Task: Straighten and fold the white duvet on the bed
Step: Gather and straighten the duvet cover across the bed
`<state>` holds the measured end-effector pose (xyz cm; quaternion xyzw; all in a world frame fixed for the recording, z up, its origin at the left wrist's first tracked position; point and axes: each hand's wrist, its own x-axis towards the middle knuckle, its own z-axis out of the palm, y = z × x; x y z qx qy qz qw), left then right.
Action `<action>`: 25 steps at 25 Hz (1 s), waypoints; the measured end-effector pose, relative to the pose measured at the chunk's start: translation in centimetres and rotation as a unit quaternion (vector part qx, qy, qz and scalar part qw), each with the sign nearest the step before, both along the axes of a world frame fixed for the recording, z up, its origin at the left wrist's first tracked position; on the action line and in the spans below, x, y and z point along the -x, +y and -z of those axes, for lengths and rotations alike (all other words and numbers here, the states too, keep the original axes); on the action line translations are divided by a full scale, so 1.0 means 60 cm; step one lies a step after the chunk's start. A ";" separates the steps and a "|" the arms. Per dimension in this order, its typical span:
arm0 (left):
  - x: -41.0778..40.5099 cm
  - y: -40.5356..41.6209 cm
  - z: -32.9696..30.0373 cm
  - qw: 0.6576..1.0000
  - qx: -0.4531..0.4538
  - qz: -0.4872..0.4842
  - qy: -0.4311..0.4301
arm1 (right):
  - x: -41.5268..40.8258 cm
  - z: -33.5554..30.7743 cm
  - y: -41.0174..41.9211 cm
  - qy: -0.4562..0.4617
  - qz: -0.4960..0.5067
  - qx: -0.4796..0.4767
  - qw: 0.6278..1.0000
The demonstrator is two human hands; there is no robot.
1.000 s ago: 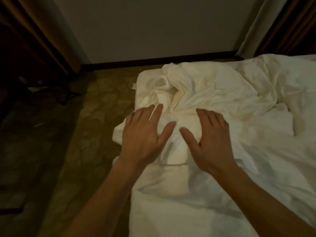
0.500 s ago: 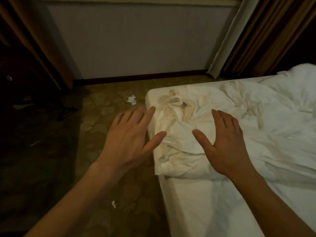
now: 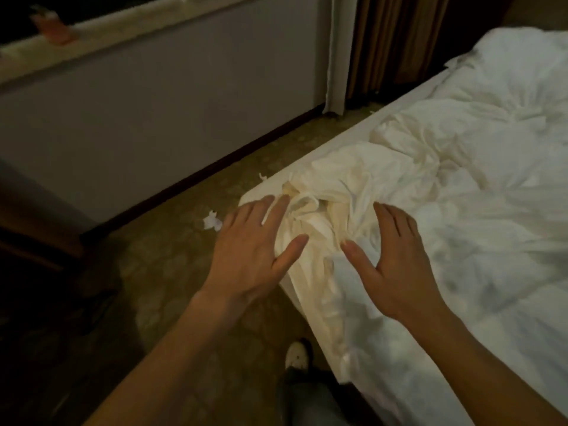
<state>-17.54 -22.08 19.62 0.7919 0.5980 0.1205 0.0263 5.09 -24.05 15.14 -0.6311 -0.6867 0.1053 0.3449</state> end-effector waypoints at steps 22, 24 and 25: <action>-0.061 0.753 0.694 0.878 -0.118 0.462 -0.025 | 0.159 0.640 0.462 -0.046 0.509 0.067 0.857; -0.075 0.776 0.720 0.882 -0.105 0.460 -0.017 | 0.155 0.675 0.470 -0.067 0.521 0.078 0.847; -0.076 0.781 0.714 0.885 -0.078 0.459 -0.013 | 0.159 0.673 0.472 -0.059 0.522 0.071 0.848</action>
